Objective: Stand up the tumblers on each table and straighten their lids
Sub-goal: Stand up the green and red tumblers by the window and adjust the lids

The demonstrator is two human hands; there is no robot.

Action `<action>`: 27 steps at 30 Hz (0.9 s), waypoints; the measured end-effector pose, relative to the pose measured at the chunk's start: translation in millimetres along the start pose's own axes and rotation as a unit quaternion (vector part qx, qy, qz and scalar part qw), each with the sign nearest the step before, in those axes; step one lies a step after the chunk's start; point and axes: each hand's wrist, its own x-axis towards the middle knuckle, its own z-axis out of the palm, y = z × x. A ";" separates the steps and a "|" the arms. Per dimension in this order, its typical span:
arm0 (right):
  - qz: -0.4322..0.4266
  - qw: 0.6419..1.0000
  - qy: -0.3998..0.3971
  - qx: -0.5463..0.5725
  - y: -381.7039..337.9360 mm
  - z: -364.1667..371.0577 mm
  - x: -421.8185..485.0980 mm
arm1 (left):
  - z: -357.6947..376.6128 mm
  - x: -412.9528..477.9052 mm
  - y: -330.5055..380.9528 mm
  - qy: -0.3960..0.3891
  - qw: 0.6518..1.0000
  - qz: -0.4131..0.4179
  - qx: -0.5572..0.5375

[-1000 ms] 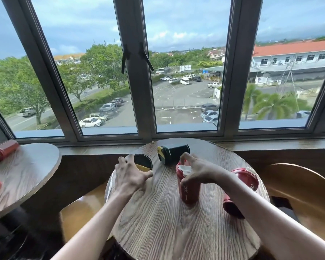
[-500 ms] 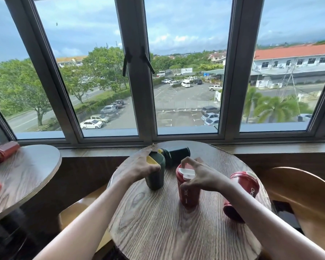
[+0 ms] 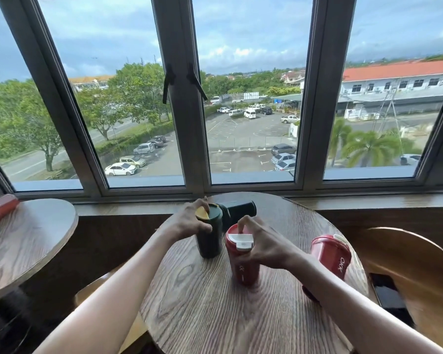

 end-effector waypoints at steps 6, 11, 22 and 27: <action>-0.032 0.999 -0.031 0.022 -22.6 18.6 12.2 | -7.5 10.1 -9.4 -0.009 0.998 0.029 -0.060; -0.037 0.996 -0.086 0.011 -28.8 16.1 17.5 | -8.2 0.7 -15.9 0.001 0.997 0.063 -0.037; -0.088 0.994 -0.045 -0.034 -49.3 -25.9 124.0 | 25.9 -71.9 -11.7 0.151 0.972 0.170 -0.064; -0.058 0.961 -0.261 -0.067 -65.8 -14.5 166.8 | 50.8 -75.0 -22.3 0.100 0.978 0.172 -0.056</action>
